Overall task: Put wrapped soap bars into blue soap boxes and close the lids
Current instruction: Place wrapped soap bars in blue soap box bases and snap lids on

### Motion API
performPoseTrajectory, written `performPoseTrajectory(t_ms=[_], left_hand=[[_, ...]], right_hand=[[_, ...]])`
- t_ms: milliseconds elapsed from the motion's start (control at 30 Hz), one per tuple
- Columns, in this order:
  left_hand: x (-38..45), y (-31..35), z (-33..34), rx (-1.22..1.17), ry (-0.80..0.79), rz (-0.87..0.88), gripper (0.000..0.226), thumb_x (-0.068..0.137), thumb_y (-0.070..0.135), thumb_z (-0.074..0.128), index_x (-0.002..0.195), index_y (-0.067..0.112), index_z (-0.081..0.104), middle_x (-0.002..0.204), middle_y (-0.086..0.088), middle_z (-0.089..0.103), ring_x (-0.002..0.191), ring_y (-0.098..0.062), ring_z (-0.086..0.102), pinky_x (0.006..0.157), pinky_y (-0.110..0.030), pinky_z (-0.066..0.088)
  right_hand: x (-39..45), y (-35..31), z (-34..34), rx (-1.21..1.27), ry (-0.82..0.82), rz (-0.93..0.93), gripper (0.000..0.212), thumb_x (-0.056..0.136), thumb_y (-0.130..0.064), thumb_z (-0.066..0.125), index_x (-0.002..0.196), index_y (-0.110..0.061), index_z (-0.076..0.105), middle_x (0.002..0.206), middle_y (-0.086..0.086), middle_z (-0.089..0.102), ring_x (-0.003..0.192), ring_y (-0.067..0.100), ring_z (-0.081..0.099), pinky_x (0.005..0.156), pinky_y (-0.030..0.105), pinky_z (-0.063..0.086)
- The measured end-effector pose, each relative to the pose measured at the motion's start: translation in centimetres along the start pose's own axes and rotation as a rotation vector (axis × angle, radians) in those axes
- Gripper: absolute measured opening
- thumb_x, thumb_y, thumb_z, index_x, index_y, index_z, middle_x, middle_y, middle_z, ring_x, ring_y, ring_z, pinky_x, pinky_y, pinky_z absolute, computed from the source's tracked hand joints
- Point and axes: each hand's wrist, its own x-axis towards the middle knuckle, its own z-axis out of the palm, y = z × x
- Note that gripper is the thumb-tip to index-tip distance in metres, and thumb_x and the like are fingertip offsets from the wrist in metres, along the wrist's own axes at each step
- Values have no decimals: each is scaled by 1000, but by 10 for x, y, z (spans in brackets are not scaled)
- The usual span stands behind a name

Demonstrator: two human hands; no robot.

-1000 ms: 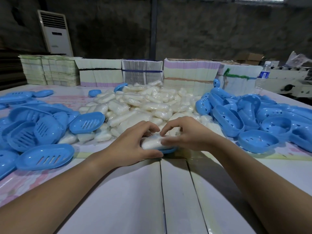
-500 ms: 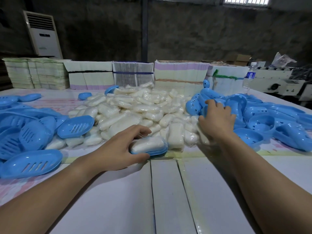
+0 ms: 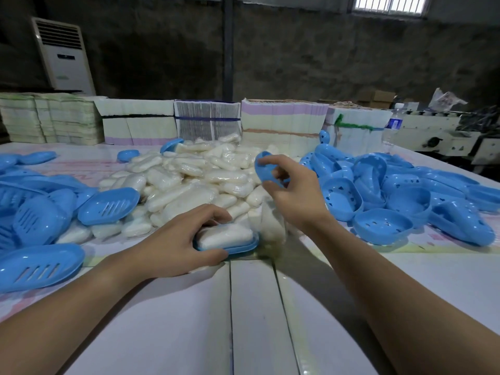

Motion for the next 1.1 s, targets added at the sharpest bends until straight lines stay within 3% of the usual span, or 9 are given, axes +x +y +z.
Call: performPoseTrajectory(t_ms=[133,233,367,533,633,700,833,933,1100], left_hand=[[1,-1,0,-57,-19,-24,57,72,35,86,116,43,51,111,25,60,109,0,59,86,-16,48],[3,2,5,-248,58,-93,85,58,55,80,129,41,36,119,12,58,111,-2,61,95,-18,49],[7,9,10,-453,134,-146,85,59,61,76,132,52,33,119,17,61,104,0,66,85,-20,54],[8,10,13,-484,198,-152,71,60,60,79,122,51,46,115,24,65,107,-3,67,89,-29,57],[7,10,7,-439,218,-159,71,59,59,77,122,48,47,110,22,66,102,-1,67,83,-24,56],[4,13,4,-390,196,-143,73,59,58,74,126,48,46,109,19,66,99,1,67,77,-17,54],[1,17,-2,-278,146,-109,76,58,57,68,130,44,46,113,18,64,97,0,65,76,-18,54],[1,16,-8,-102,52,-102,75,62,57,66,133,44,46,119,18,58,102,1,60,83,-26,53],[-2,10,-12,28,-60,-72,57,69,54,75,120,54,48,108,22,57,97,7,57,72,-11,48]], right_hand=[[-3,-21,6,654,-97,198,50,82,7,69,112,-33,65,66,-1,58,70,11,57,78,28,56],[-7,-28,15,1035,-170,319,50,81,10,66,114,-27,64,65,3,55,69,12,60,76,29,57],[-13,-34,23,1200,-295,364,49,67,1,69,112,-18,64,65,4,63,71,15,67,77,29,59],[-17,-36,23,1034,-391,316,50,71,3,73,115,-19,64,70,6,68,73,18,68,81,34,59],[-11,-33,13,479,-263,106,45,73,-7,83,110,-29,68,75,0,64,74,10,60,75,26,56],[-6,-29,6,210,-232,1,50,68,-25,85,111,-40,66,97,-13,62,85,1,57,72,15,46],[-4,-20,-4,56,-499,-86,65,69,-36,81,127,-48,53,128,-25,52,118,-5,49,88,12,42],[-3,-16,-3,-22,-589,-109,53,71,-36,79,119,-44,57,120,-23,57,114,0,53,92,23,45],[-7,-10,4,-184,-773,-89,57,75,-39,79,125,-43,53,120,-24,56,108,-5,51,82,14,42]])
